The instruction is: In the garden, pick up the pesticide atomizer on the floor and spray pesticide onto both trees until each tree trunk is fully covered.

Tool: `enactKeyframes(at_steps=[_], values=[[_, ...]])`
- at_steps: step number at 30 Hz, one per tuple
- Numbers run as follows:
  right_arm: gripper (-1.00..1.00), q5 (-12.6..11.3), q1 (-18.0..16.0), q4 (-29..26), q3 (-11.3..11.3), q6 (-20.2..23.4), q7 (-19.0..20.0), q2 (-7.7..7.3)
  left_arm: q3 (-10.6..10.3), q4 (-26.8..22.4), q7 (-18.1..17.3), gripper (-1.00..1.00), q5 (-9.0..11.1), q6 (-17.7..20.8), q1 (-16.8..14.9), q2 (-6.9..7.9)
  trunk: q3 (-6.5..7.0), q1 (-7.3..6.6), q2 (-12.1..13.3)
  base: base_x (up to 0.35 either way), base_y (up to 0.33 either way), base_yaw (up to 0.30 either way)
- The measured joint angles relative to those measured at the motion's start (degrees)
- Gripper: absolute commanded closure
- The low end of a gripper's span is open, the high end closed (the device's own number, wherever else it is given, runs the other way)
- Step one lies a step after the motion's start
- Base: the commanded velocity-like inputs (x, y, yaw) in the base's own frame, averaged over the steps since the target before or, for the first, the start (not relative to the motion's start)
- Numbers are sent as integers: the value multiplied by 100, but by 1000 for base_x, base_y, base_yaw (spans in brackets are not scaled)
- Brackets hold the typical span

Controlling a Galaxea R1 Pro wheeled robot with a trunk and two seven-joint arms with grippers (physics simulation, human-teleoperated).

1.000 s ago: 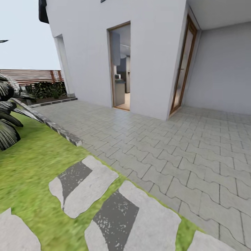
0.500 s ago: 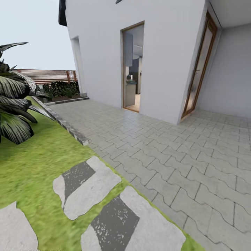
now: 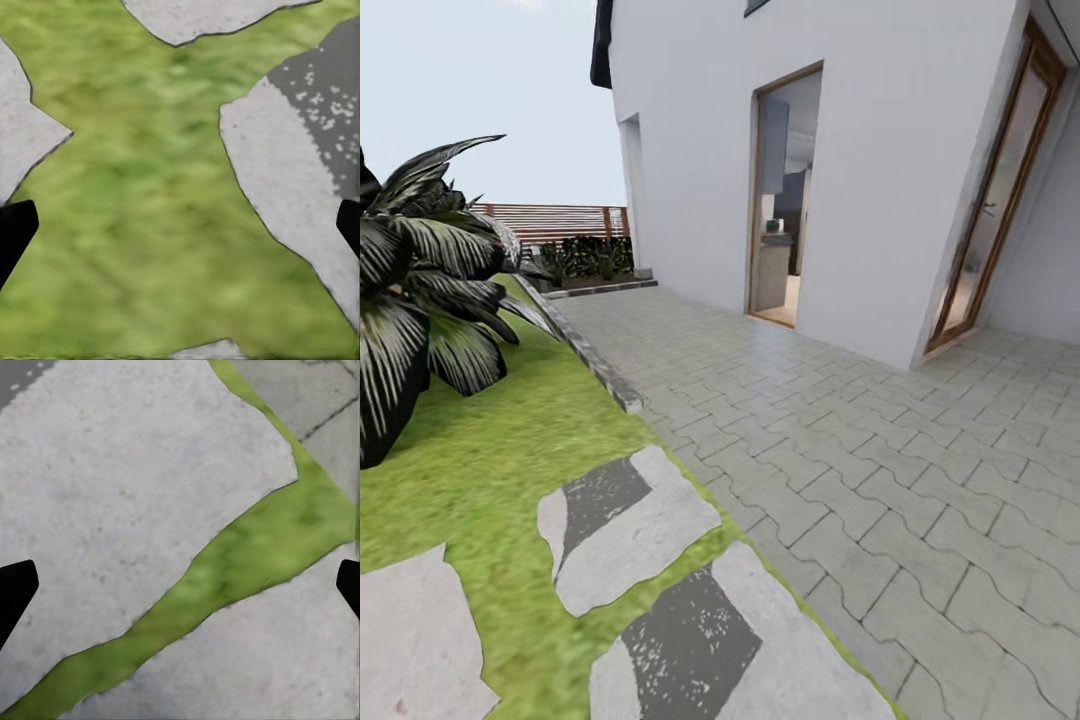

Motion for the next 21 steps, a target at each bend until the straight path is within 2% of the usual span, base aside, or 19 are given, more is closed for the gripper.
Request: enactKeyframes(at_steps=[14,21], values=[[-100,0,0,0,-7,0,-1,0,-10,0,0,-100,-7,-3,-1,0,0,2,2,-96,-272,278],[-100,0,0,0,-6,0,-1,0,-10,0,0,-100,-8,3,-1,0,0,1,1,-18,-272,277]])
